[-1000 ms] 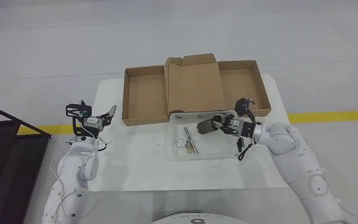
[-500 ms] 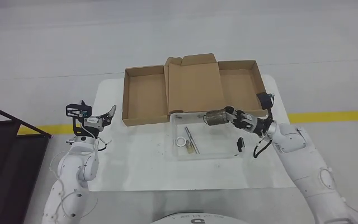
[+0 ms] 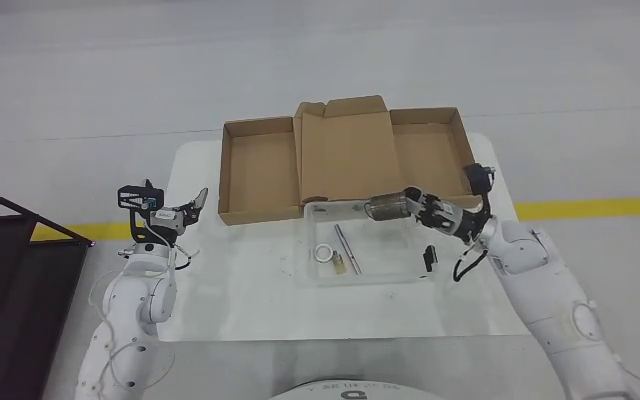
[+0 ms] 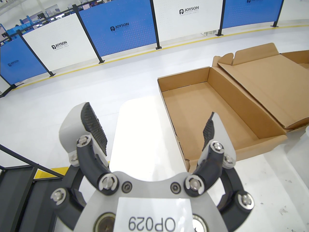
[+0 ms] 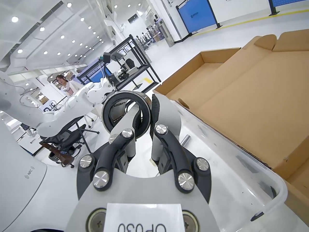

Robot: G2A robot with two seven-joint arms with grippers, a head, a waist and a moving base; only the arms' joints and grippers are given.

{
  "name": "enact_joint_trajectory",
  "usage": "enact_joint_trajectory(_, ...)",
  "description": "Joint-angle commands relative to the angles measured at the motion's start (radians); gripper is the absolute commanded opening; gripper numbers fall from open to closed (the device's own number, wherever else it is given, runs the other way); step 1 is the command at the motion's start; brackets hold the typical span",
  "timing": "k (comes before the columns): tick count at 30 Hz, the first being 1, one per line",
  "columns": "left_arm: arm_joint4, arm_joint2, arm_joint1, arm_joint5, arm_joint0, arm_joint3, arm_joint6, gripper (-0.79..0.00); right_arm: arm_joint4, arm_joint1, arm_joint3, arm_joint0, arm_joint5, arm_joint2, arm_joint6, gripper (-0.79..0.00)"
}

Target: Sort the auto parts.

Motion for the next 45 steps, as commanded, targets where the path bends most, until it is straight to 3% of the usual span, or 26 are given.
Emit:
enact_joint_trajectory(1, 0.0, 0.0, 0.0, 0.0, 0.0, 0.0, 0.0, 0.0, -0.073, 0.002, 0.001, -0.004, 0.008, 0.036, -0.048, -0.785)
enact_joint_trajectory(7, 0.0, 0.0, 0.0, 0.0, 0.0, 0.0, 0.0, 0.0, -0.422, -0.009, -0.128, -0.1, 0.12, 0.132, -0.326, -0.785)
enact_joint_trajectory(13, 0.0, 0.0, 0.0, 0.0, 0.0, 0.0, 0.0, 0.0, -0.63, -0.019, -0.215, -0.177, 0.205, 0.156, -0.504, -0.785)
enact_joint_trajectory(15, 0.0, 0.0, 0.0, 0.0, 0.0, 0.0, 0.0, 0.0, -0.719, -0.023, -0.245, -0.195, 0.267, 0.164, -0.565, -0.785)
enact_joint_trajectory(19, 0.0, 0.0, 0.0, 0.0, 0.0, 0.0, 0.0, 0.0, -1.018, -0.035, -0.341, -0.265, 0.532, 0.156, -0.774, -0.785)
enact_joint_trajectory(24, 0.0, 0.0, 0.0, 0.0, 0.0, 0.0, 0.0, 0.0, -1.184, -0.047, -0.387, -0.32, 0.683, 0.105, -0.907, -0.785)
enact_joint_trajectory(37, 0.0, 0.0, 0.0, 0.0, 0.0, 0.0, 0.0, 0.0, -1.268, -0.057, -0.408, -0.335, 0.747, 0.072, -0.94, -0.785)
enact_joint_trajectory(45, 0.0, 0.0, 0.0, 0.0, 0.0, 0.0, 0.0, 0.0, -0.945, -0.058, -0.286, -0.277, 0.664, 0.18, -0.841, -0.785)
